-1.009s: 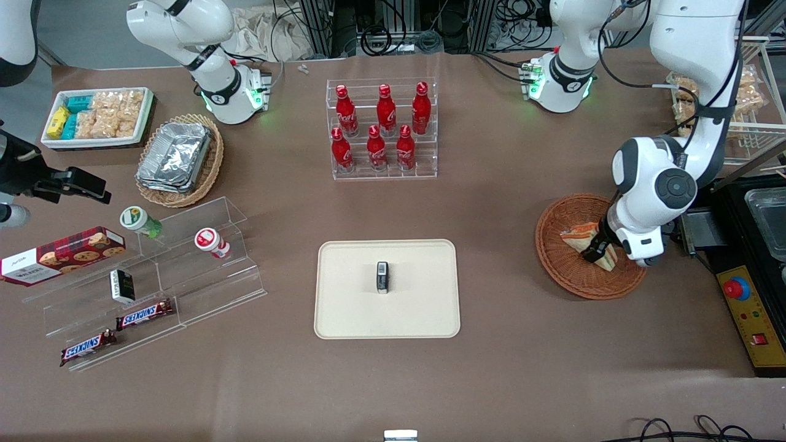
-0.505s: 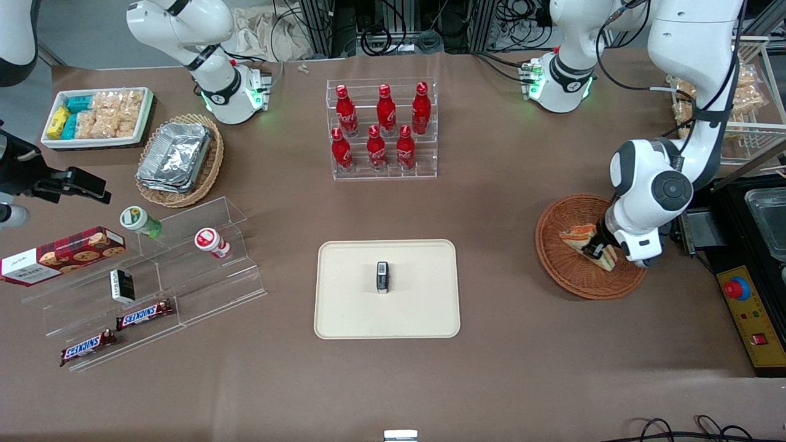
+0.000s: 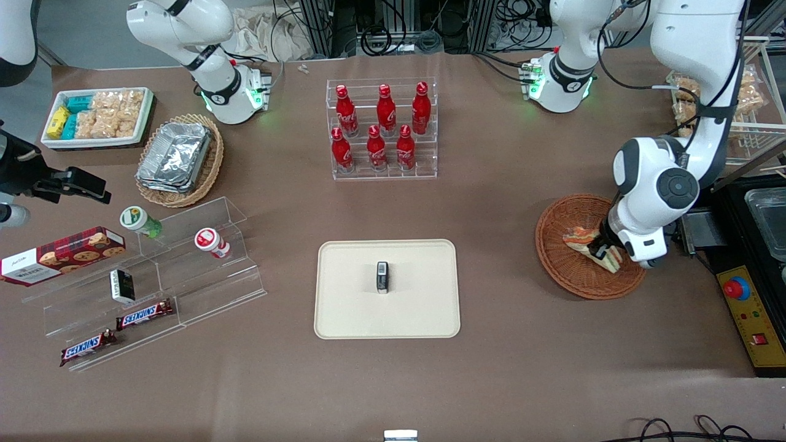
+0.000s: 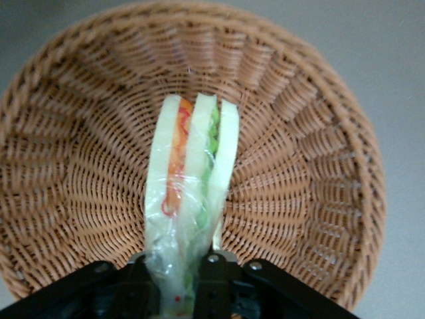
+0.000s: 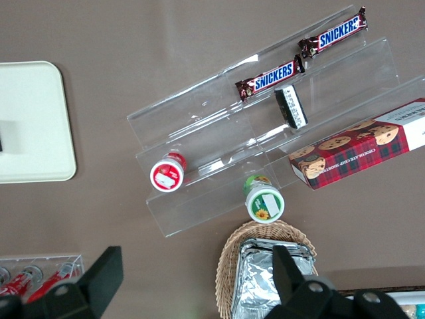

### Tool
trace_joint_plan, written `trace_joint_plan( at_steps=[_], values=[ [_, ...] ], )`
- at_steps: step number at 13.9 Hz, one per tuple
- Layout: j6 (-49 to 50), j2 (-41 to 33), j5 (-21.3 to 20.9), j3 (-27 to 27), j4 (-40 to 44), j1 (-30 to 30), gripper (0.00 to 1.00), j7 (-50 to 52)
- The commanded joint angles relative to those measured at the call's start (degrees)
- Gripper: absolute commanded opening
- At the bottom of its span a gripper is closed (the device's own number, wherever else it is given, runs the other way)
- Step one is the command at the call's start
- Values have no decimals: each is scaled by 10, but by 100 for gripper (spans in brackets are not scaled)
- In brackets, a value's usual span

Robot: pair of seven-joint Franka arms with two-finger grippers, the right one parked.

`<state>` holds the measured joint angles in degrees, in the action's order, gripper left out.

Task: Place sandwich from basket to tray
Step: 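Lift the sandwich out of the basket with the left gripper, then carry the sandwich over the cream tray beside the black box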

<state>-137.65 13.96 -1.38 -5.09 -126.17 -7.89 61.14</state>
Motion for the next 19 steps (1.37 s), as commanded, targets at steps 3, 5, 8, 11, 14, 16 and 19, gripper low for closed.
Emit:
trace_joint_plan(
  at_steps=[3,5,8,11,14,16,19],
  values=[
    [263,-20,-21,7,177,-4,0,-47],
    [355,-20,-20,19,252,-6,0,-99],
    [463,-15,-19,67,365,-8,0,-176],
    [494,-13,-17,144,416,-8,0,-189],
    [479,65,-17,233,464,-21,0,-191],
    [425,107,-17,263,465,-36,0,-191],
    [314,190,-28,263,463,-79,0,-193]
  ],
)
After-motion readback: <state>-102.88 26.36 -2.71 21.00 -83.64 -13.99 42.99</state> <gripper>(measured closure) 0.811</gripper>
